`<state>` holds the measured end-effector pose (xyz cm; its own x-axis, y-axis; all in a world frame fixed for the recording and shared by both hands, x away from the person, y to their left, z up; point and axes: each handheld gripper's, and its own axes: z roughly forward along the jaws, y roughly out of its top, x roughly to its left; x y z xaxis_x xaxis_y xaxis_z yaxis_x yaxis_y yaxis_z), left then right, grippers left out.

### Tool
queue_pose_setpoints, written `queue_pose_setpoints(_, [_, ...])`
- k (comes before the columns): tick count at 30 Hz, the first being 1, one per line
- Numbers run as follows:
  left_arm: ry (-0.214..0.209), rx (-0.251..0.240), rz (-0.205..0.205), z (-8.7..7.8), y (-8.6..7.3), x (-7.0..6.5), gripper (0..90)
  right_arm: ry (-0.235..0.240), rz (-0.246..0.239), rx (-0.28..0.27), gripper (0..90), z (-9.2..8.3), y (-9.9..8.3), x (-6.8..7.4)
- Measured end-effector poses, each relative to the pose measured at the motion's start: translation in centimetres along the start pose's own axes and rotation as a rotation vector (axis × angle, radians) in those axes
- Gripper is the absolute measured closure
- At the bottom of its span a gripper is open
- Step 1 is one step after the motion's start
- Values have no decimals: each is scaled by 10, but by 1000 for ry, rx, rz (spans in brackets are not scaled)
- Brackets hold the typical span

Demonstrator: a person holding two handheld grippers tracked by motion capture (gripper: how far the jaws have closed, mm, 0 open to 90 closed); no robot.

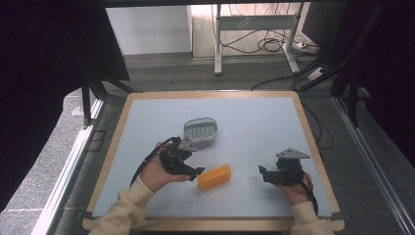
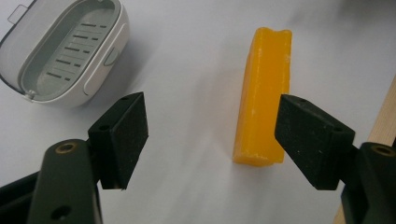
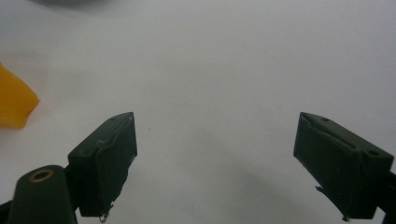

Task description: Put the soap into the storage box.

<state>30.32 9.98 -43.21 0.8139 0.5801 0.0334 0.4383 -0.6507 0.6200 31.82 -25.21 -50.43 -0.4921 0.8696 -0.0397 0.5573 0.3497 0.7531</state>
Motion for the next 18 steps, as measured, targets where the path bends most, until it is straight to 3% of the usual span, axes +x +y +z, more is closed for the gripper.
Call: queue_pose_setpoints(18, [-25, 39, 38, 14, 13, -14, 260, 0, -3, 0, 137, -1, 1, 0])
